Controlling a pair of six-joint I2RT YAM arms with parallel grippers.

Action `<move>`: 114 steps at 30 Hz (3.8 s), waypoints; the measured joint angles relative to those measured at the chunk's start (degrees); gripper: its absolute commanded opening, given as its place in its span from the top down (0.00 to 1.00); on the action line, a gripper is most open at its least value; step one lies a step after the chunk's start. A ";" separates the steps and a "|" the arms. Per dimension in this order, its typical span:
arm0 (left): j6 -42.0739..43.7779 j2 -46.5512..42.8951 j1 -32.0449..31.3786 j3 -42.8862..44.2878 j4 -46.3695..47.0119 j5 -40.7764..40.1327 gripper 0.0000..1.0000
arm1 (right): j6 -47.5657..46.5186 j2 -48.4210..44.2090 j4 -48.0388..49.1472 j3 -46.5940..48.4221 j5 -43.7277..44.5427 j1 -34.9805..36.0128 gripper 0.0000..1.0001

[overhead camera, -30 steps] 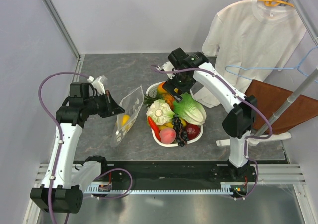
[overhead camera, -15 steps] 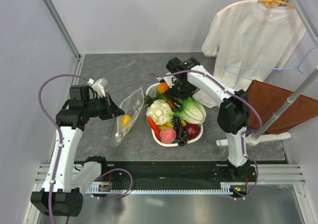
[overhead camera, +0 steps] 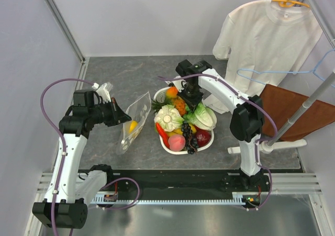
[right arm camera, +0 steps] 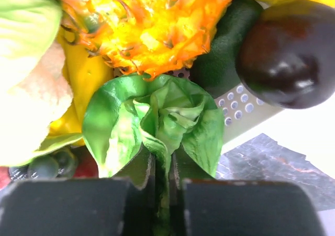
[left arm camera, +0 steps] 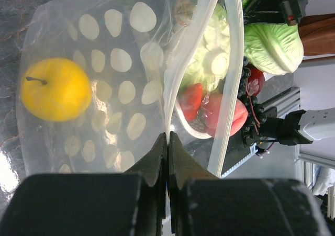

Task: Place the food in the zip-top bag and seal the zipper
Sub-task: Pick up the fake vegetable from the bin, then place the fake vegetable in the zipper food storage bag.

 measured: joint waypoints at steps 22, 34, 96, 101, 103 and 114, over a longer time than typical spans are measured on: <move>-1.57 1.53 0.00 0.35 -0.04 0.09 0.98 | 15.80 -23.26 17.38 2.45 5.27 -5.07 1.00; -11.63 3.28 0.76 0.94 1.95 0.00 0.98 | 35.17 -34.45 70.27 -21.79 31.28 13.90 1.00; -32.76 -5.40 6.73 -10.88 19.93 9.44 0.98 | 37.68 -17.46 88.61 -27.21 75.52 40.02 1.00; -33.57 -6.16 6.73 -12.09 21.27 9.86 0.98 | 33.42 -16.24 91.73 -30.27 73.31 41.42 0.92; -33.83 -6.47 6.73 -12.83 21.38 10.19 0.98 | 33.88 -16.28 91.23 -30.47 70.79 41.55 0.73; -35.39 -8.96 8.59 -14.43 24.44 11.87 0.98 | 42.69 -28.55 80.98 -30.99 44.89 34.25 0.32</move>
